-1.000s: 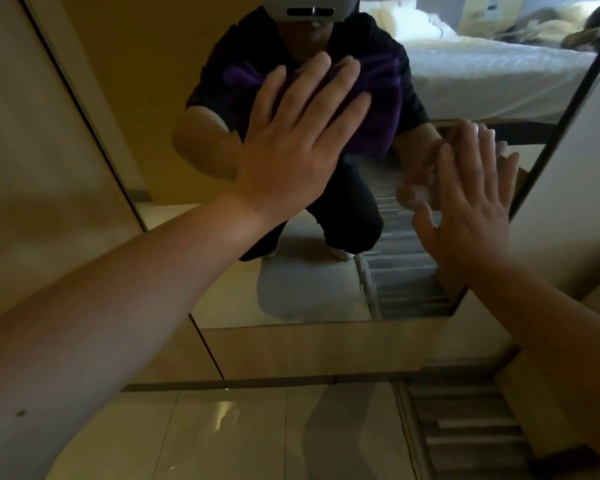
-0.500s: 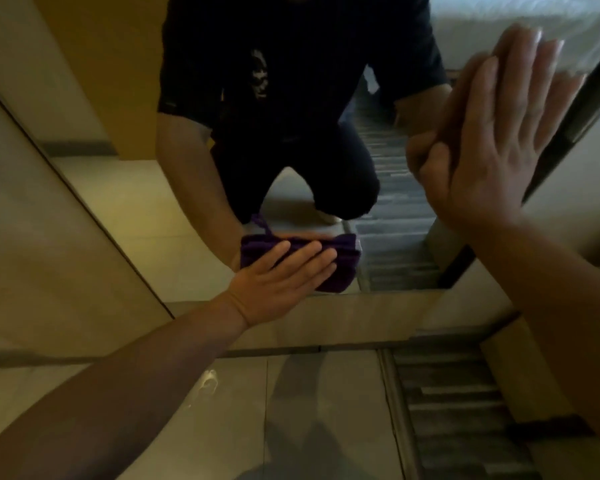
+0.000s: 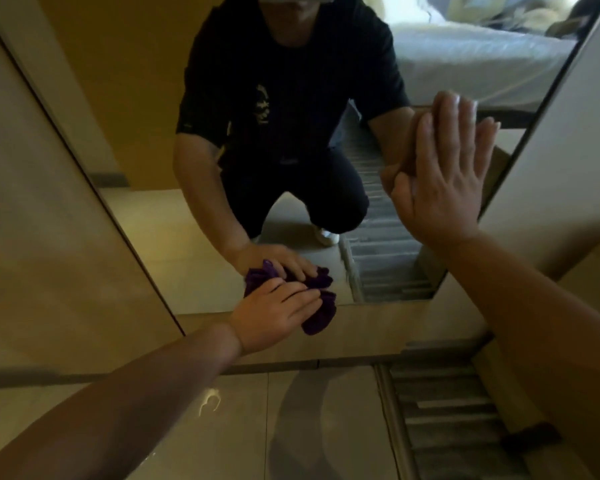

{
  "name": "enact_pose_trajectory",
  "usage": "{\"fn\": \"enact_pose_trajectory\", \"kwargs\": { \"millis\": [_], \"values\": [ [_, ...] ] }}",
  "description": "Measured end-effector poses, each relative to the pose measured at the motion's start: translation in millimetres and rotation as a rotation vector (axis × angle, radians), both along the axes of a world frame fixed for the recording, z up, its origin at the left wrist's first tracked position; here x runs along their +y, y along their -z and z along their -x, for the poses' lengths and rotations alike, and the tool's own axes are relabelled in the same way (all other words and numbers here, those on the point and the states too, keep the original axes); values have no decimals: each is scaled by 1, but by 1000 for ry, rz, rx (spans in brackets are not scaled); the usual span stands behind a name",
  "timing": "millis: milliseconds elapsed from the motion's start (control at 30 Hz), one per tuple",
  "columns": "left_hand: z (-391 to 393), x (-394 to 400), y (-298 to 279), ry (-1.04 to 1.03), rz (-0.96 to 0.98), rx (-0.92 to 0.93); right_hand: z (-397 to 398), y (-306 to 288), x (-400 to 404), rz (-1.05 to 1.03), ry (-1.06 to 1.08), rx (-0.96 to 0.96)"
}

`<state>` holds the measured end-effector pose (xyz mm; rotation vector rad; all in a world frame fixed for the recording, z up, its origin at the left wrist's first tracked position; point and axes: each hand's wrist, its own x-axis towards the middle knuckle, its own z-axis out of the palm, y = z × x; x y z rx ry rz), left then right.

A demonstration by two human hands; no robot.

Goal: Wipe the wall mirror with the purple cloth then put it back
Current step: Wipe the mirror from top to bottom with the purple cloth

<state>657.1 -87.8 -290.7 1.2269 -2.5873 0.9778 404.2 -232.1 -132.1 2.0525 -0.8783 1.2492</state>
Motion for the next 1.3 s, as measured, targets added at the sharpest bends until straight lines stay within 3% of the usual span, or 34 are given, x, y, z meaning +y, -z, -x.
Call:
{"fn": "enact_pose_trajectory", "kwargs": {
  "millis": [100,233,367,467,667,800,967,1133,1300],
  "values": [
    [16,-11,-60,-6,135,195,6,-3,9,-53,-51,11],
    [41,-42,-165,50,471,371,37,15,17,-218,-18,-8],
    [70,-78,-230,43,748,346,52,31,5,-255,59,-2],
    [88,-93,-226,-9,801,279,50,40,-10,-160,26,-41],
    [88,-89,-128,27,663,134,45,50,-34,53,-8,-87],
    [71,-75,-26,72,460,-116,46,52,-38,55,-25,-100],
    [55,-63,58,111,262,-217,40,53,-39,121,17,-126],
    [48,-51,75,107,117,-286,40,49,-37,96,33,-128],
    [58,-43,16,139,-22,-123,44,43,-26,23,26,-83]
  ]
}}
